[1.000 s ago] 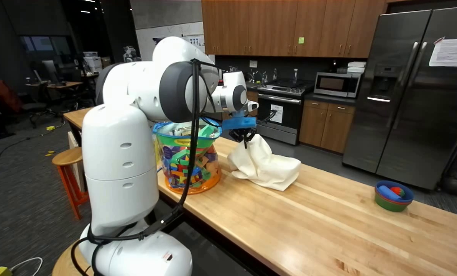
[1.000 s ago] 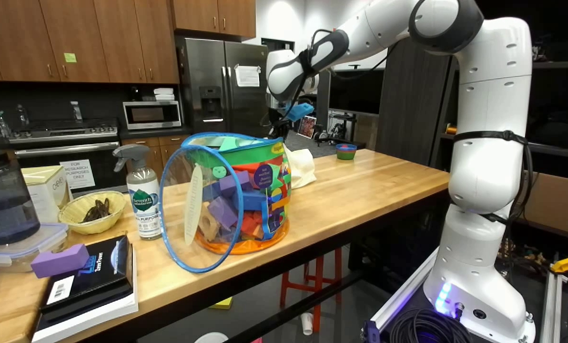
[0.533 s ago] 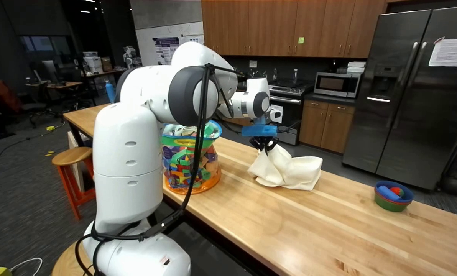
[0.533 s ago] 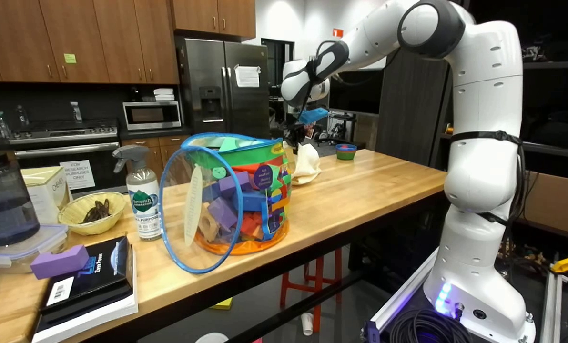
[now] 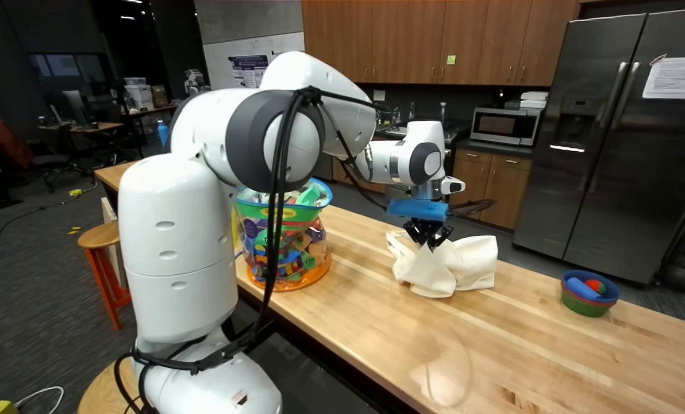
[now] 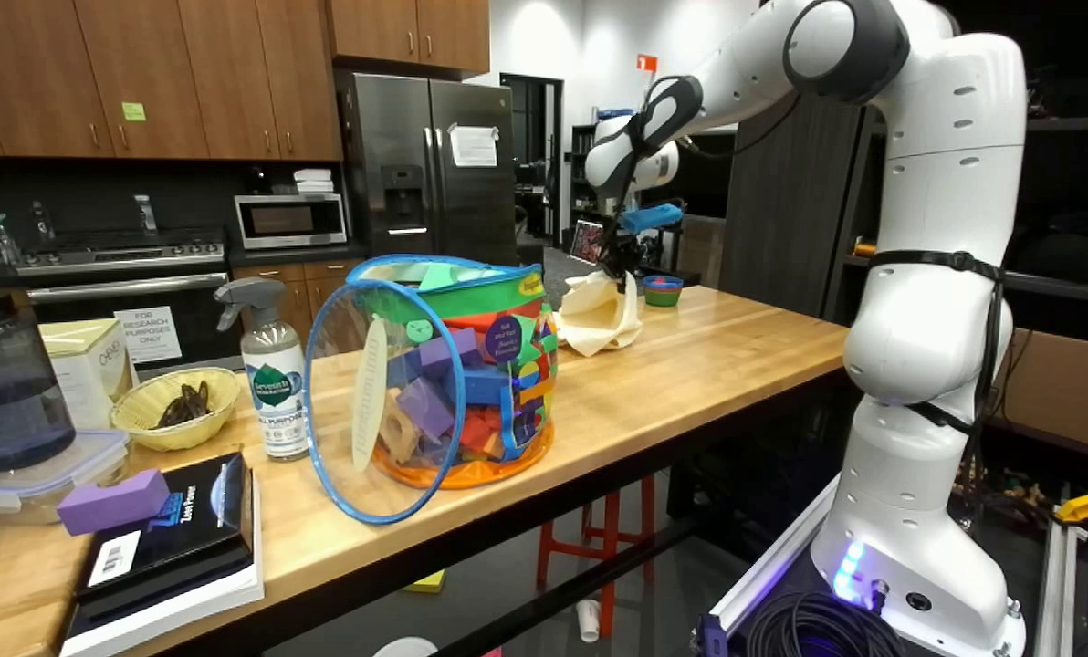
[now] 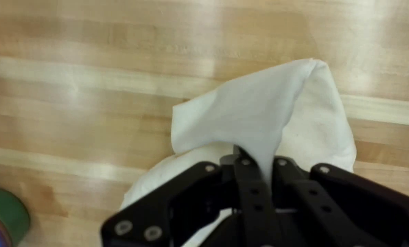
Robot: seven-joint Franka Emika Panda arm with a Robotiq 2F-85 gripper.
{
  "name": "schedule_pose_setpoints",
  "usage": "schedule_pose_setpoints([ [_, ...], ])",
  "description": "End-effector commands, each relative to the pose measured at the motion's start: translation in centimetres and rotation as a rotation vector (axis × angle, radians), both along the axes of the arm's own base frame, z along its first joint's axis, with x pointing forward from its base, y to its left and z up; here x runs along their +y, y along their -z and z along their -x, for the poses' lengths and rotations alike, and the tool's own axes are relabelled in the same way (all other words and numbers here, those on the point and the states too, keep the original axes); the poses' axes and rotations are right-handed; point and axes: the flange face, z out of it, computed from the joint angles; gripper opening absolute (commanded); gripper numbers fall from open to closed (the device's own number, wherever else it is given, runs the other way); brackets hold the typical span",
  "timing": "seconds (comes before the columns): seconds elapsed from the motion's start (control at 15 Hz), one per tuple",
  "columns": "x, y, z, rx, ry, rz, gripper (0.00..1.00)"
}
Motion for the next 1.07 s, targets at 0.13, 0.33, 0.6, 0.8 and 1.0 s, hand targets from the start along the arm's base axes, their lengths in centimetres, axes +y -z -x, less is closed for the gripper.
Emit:
schedule_pose_setpoints([
  [0.13,-4.8,1.1,8.6,0.047,0.174,-0.122,0.01],
  [0.33,-7.0,3.1,13.6,0.071,0.275,-0.143,0.01],
  [0.6,-6.7,6.3,19.1,0.135,0.33,-0.169,0.01],
  [0.8,-3.7,7.7,21.3,0.154,0.312,-0.182,0.01],
  [1.0,0.5,8.3,21.2,0.148,0.231,-0.179,0.01],
])
